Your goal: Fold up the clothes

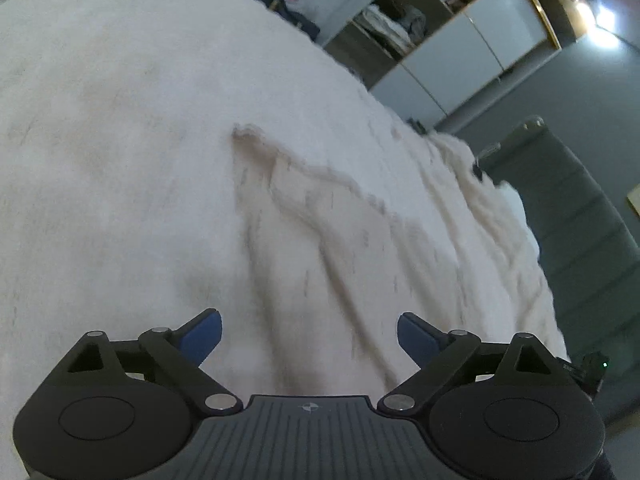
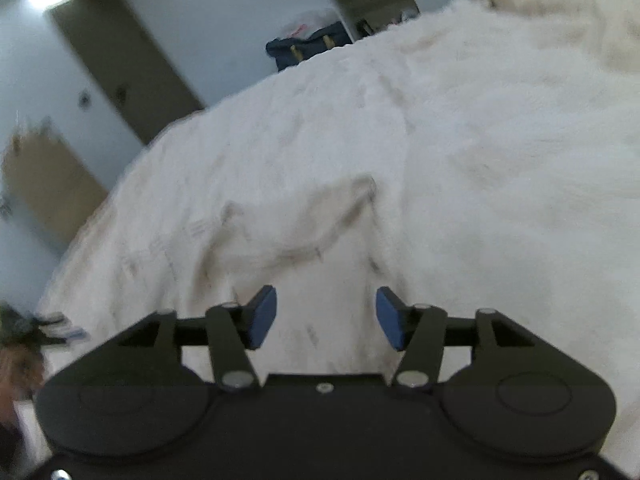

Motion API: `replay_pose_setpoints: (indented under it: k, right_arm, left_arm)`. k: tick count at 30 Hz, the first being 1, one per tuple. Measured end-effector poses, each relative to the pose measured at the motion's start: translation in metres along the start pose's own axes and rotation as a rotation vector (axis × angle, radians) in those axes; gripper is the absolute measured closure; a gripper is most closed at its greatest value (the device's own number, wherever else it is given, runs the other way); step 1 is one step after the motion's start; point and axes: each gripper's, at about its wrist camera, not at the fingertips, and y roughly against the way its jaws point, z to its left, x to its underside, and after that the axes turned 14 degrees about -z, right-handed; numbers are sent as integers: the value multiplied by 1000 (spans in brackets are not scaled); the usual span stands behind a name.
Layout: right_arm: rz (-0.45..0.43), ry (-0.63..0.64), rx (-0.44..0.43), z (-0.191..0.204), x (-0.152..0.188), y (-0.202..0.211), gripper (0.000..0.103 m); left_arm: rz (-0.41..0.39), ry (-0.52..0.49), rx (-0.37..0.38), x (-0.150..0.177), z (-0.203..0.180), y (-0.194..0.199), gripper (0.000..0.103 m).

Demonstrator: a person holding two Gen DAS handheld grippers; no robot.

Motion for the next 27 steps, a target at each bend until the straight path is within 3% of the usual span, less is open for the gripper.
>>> replay_pose_setpoints:
  k: [3,7,8,9,10,13,17,20,23,25,26,27]
  right_arm:
    - [-1,-14,4,3,31,18,45]
    - [-22,-61,-13,12,63,4,44]
    - [-29,-69,-14,15,68,-3,44]
    - [-29,-75,-32,18,69,-13,54]
    - [-21,-101,-57,18,71,-16,99]
    - [-13,-209,-77,16,67,-1,97]
    - [-76,-189,-146,22,50,43,98]
    - [-105,-185,-187,27,45,94,98]
    - [-88,-173,-200,29,62,138,97]
    - [85,-123,-118,25,94,140,99]
    - [129,-80,-46,24,103,137,102]
    - [189,21,125,22,119,134,100]
  left_arm:
    - [-44,49,14,37,6,8,11]
    - [-116,44,34,59,-8,-6,16]
    - [-94,25,55,63,-14,-17,45]
    - [-65,22,70,63,-17,-25,91]
    - [-33,44,83,62,-18,-32,91]
    - [-64,95,139,49,-14,-18,93]
    - [-118,30,209,34,-33,40,94]
    - [-94,-9,213,43,-44,88,94]
    - [-1,-36,194,67,-41,123,92]
    - [124,-87,68,96,-24,124,88]
    - [164,-101,8,107,-15,124,87]
    - [187,-103,-39,115,-9,125,84]
